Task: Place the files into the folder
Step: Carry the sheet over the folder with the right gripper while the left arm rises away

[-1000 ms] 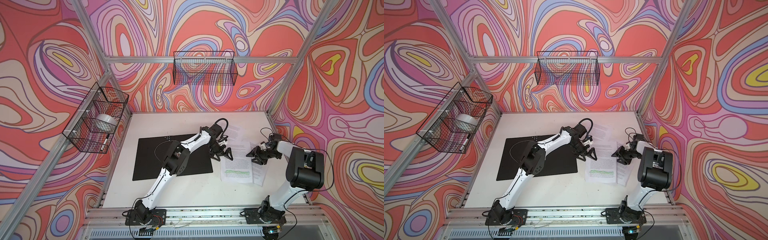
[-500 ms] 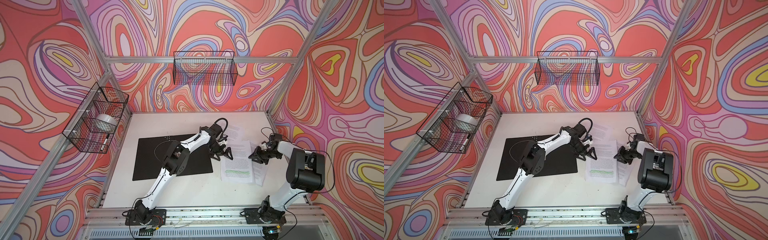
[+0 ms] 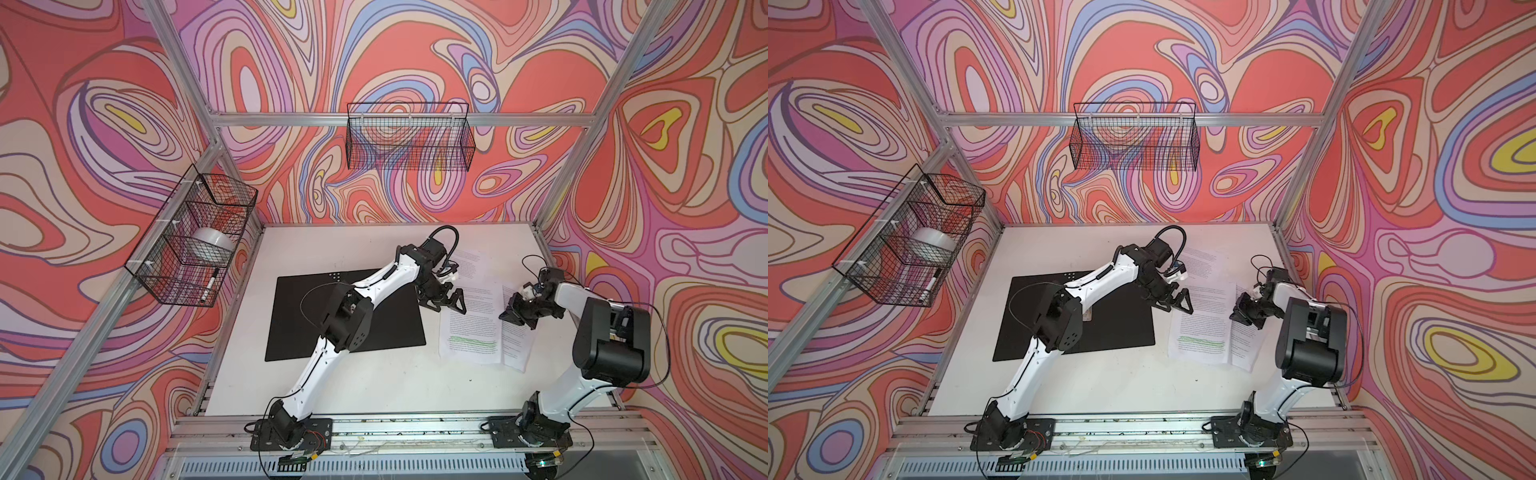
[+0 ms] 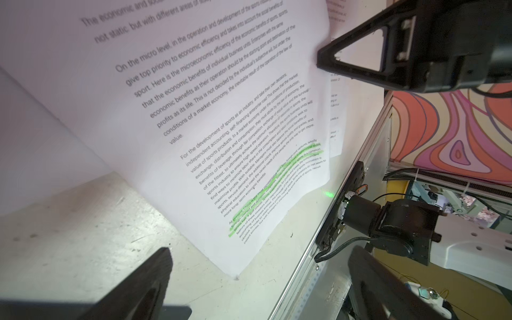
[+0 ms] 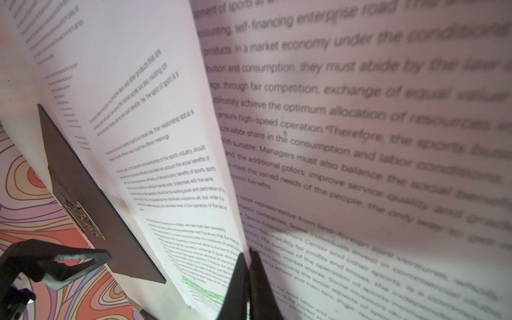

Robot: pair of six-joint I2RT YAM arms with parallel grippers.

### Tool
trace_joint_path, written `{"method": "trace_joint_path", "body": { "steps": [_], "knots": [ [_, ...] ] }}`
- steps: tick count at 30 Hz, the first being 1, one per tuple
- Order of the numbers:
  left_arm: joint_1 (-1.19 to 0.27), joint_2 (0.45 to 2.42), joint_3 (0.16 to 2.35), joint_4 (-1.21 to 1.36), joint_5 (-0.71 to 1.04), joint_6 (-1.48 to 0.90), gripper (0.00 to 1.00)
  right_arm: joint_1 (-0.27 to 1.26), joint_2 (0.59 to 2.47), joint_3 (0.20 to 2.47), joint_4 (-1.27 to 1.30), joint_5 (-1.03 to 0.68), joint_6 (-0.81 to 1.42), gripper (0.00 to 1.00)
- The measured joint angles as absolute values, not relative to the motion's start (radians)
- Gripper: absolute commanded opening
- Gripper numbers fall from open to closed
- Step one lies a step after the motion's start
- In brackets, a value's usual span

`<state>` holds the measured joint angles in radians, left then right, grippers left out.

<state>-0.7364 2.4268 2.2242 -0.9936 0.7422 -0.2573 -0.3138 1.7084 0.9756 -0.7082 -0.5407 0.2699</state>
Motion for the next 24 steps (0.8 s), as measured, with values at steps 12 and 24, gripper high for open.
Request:
{"method": "trace_joint_path", "body": {
  "steps": [12,24],
  "knots": [
    [-0.618,2.249,2.318,-1.065,0.548,-0.141,1.0,-0.311,1.548,1.065,-0.747,-0.662,0.3,0.0],
    [-0.364,1.975,2.254,-1.065,0.36,-0.117,1.0,-0.05,1.528,1.441,-0.826,-0.688,0.393,0.0]
  ]
}}
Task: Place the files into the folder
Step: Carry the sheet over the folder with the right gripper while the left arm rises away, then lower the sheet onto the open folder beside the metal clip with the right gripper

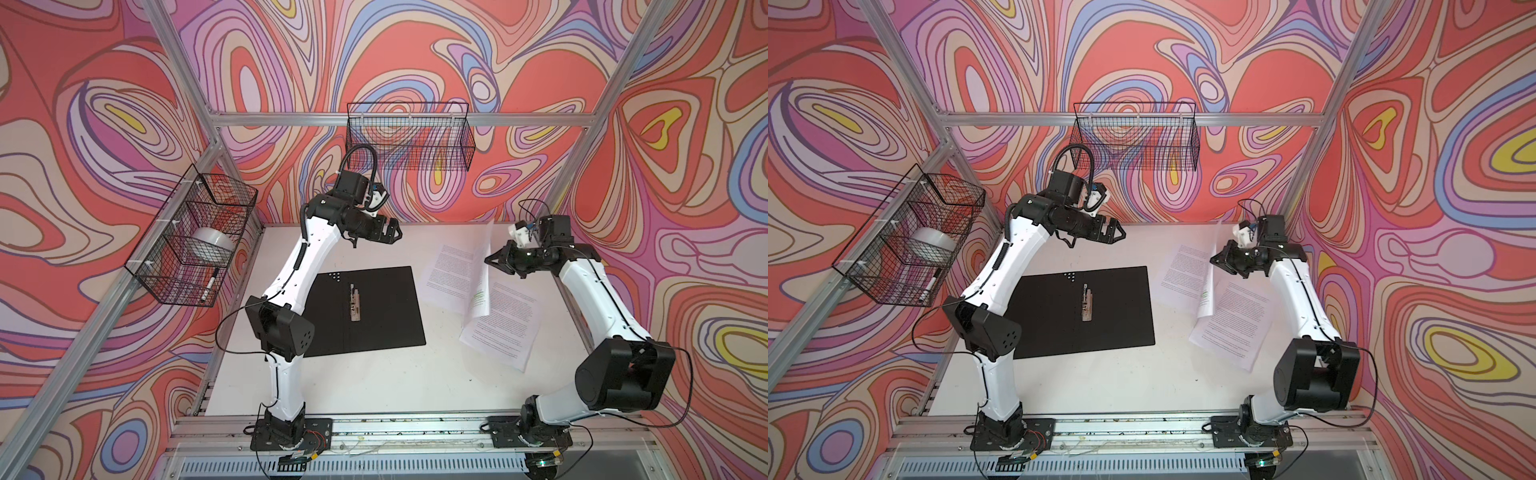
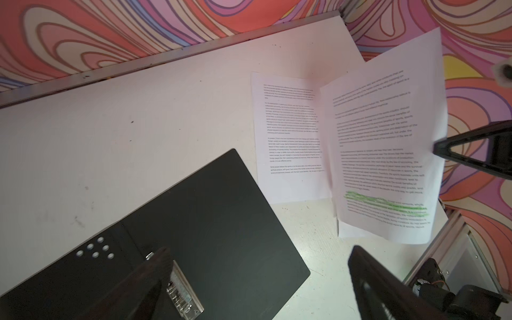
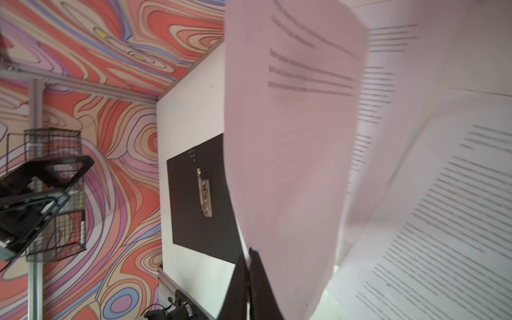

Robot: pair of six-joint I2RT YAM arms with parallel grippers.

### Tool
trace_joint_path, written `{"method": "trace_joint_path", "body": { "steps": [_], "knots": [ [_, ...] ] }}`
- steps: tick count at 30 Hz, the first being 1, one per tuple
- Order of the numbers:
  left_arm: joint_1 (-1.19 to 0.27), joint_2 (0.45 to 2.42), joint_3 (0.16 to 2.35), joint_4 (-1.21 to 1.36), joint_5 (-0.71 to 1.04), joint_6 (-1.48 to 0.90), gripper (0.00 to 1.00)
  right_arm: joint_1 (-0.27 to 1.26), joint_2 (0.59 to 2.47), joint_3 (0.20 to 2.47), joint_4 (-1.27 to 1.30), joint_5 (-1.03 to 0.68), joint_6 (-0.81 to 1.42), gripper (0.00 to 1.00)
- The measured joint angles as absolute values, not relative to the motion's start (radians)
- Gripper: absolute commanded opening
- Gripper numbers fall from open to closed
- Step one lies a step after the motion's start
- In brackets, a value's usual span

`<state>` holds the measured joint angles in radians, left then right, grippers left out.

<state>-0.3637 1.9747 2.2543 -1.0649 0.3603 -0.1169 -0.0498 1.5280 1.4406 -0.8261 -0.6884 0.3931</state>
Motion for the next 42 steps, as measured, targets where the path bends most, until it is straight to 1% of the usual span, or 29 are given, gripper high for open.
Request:
{"method": "trace_joint_path", "body": {
  "steps": [7,13,18,23,31,35,42],
  "knots": [
    [-0.206,1.927,2.176,-1.056,0.371,-0.151,1.0,0.18,1.658,1.644,-0.821,-0.691,0.479,0.0],
    [-0.105,1.898,2.164,-1.049,0.405,-0.178,1.0,0.302,1.719,1.671,-0.743,-0.735,0.566,0.0],
    [-0.092,1.867,2.164,-1.043,0.437,-0.192,1.0,0.311,1.717,1.553,-0.596,-0.778,0.649,0.0],
    [-0.093,1.856,2.143,-1.028,0.469,-0.204,1.0,0.307,1.739,1.446,-0.53,-0.782,0.687,0.0],
    [-0.093,1.856,2.078,-1.011,0.492,-0.215,1.0,0.307,1.858,1.34,-0.406,-0.773,0.727,0.0],
    [-0.093,1.856,2.049,-1.003,0.495,-0.22,0.99,0.307,1.932,1.299,-0.385,-0.754,0.739,0.0],
    [-0.093,1.855,2.039,-0.992,0.504,-0.23,1.0,0.307,1.972,1.3,-0.389,-0.722,0.729,0.0]
  ]
}}
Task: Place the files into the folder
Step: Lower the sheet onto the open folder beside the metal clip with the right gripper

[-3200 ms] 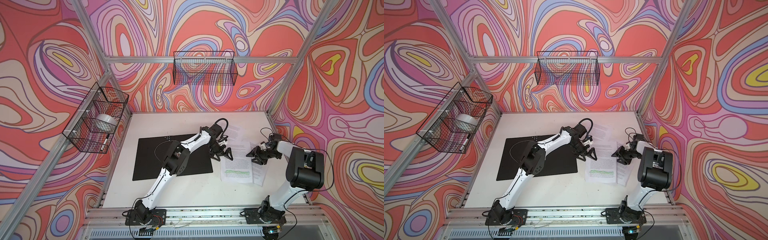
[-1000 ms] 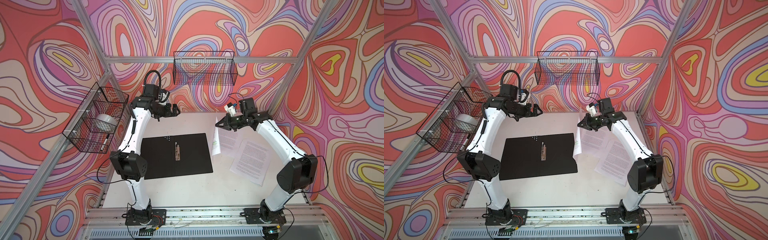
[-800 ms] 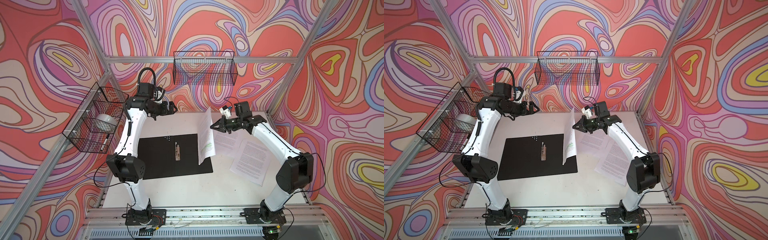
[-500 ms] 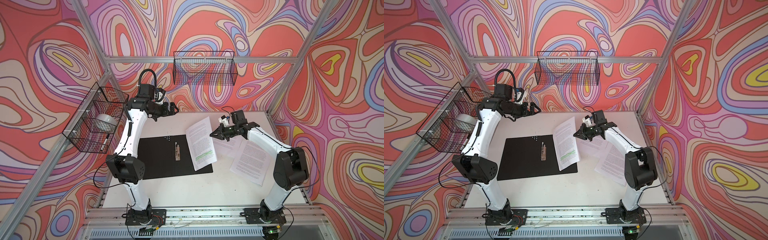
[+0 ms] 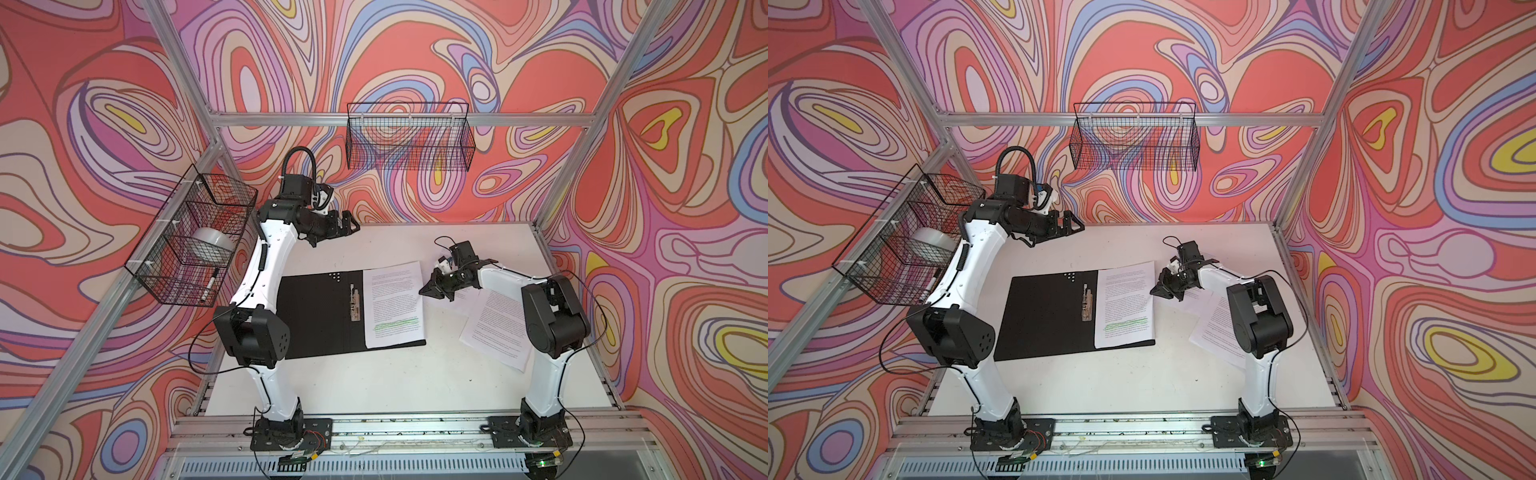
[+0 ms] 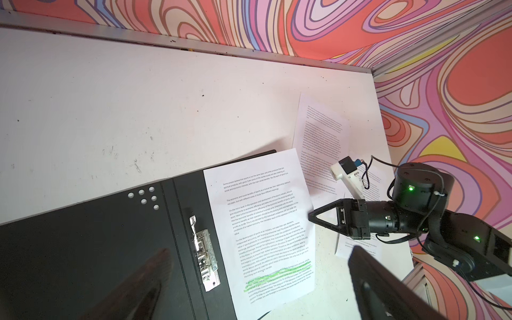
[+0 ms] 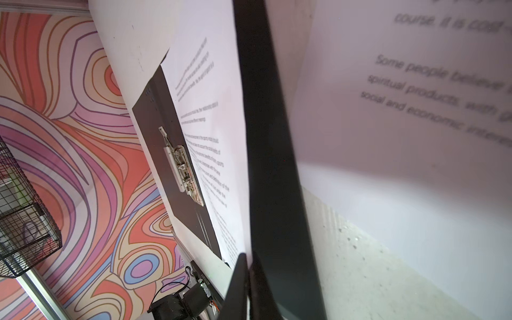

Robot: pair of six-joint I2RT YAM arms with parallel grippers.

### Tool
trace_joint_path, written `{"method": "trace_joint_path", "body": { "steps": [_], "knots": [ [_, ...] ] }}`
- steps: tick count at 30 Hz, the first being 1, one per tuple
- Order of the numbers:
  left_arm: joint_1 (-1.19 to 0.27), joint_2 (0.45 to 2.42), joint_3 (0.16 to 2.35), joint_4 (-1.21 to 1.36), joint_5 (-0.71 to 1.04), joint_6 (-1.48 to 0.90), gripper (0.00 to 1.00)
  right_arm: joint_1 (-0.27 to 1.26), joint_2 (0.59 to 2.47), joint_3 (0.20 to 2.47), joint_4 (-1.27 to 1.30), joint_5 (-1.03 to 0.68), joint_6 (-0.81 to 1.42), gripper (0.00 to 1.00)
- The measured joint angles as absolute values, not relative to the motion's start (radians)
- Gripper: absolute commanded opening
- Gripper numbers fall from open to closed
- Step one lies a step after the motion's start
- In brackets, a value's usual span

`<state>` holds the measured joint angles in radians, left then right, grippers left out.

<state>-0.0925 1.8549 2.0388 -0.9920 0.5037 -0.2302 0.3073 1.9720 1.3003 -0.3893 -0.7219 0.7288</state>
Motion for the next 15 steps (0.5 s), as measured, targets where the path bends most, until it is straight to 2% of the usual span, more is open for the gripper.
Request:
{"method": "trace_joint_path", "body": {
  "steps": [15],
  "knots": [
    [-0.093,1.854,2.006,-0.974,0.516,-0.24,1.0,0.309,2.11,1.387,-0.411,-0.738,0.685,0.0]
  ]
}}
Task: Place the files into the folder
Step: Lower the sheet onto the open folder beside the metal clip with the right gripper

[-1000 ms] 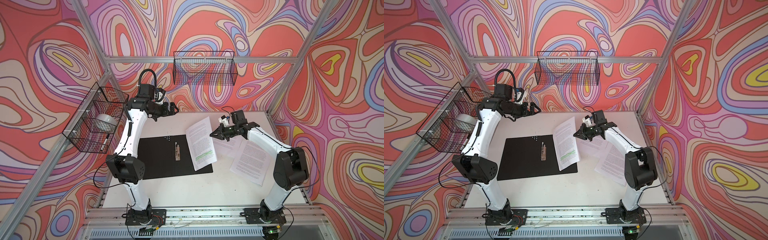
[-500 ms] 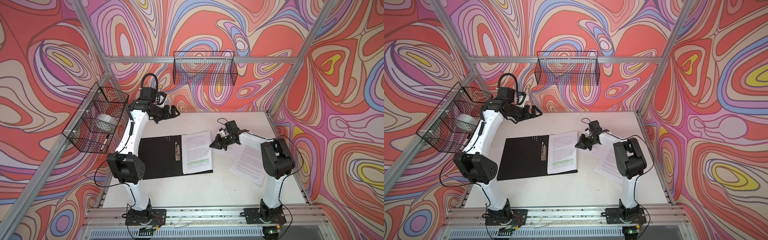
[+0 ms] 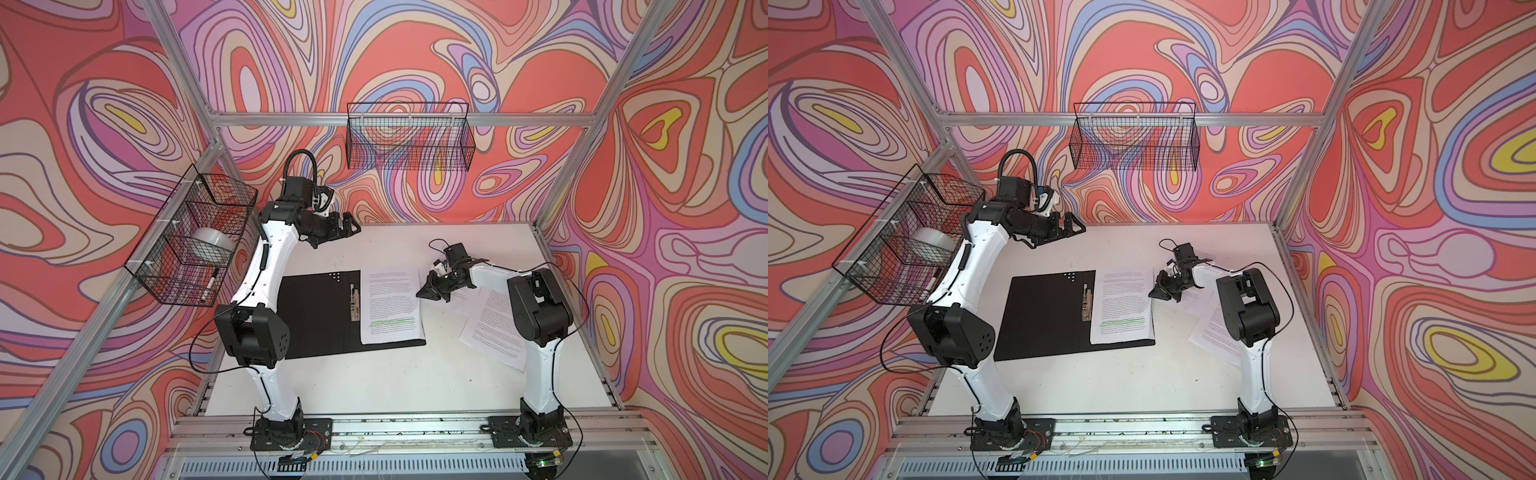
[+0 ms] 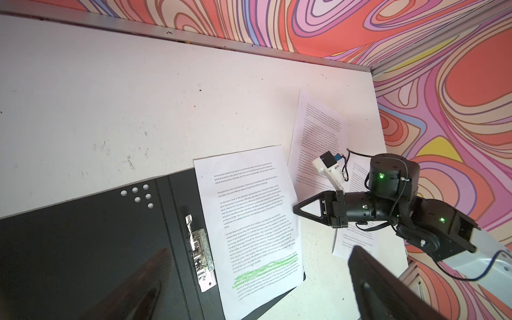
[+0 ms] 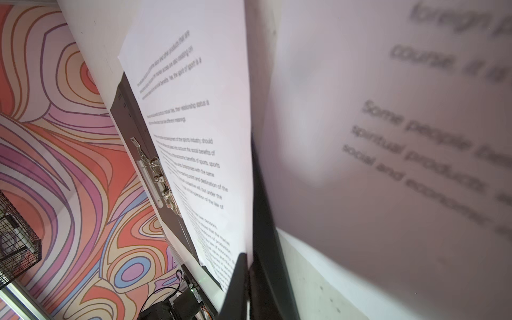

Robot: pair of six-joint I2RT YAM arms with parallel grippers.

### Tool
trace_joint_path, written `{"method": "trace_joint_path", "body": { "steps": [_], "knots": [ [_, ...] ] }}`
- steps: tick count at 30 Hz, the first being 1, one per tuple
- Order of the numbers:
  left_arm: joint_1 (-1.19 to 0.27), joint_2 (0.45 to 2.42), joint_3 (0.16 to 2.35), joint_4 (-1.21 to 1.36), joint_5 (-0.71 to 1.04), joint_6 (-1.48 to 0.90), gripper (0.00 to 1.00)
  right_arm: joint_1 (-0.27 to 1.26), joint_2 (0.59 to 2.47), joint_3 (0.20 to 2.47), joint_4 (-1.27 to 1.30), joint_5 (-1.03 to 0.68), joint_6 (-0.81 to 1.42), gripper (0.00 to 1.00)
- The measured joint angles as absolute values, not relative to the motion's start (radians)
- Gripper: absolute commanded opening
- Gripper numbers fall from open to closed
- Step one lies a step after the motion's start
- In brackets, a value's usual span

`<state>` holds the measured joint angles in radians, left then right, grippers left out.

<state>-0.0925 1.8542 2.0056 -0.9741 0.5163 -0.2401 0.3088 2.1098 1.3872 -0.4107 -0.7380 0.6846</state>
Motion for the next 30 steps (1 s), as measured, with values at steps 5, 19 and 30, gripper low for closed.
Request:
{"method": "trace_joint_path", "body": {
  "steps": [5,19,30],
  "knots": [
    [-0.093,1.854,2.005,-0.972,0.517,-0.24,1.0,0.311,2.125,1.435,-0.462,-0.741,0.638,0.0],
    [-0.093,1.854,2.004,-0.968,0.517,-0.241,1.0,0.336,2.126,1.602,-0.686,-0.737,0.49,0.0],
    [-0.093,1.852,1.982,-0.96,0.521,-0.242,1.0,0.339,2.126,1.459,-0.584,-0.703,0.607,0.0]
  ]
}}
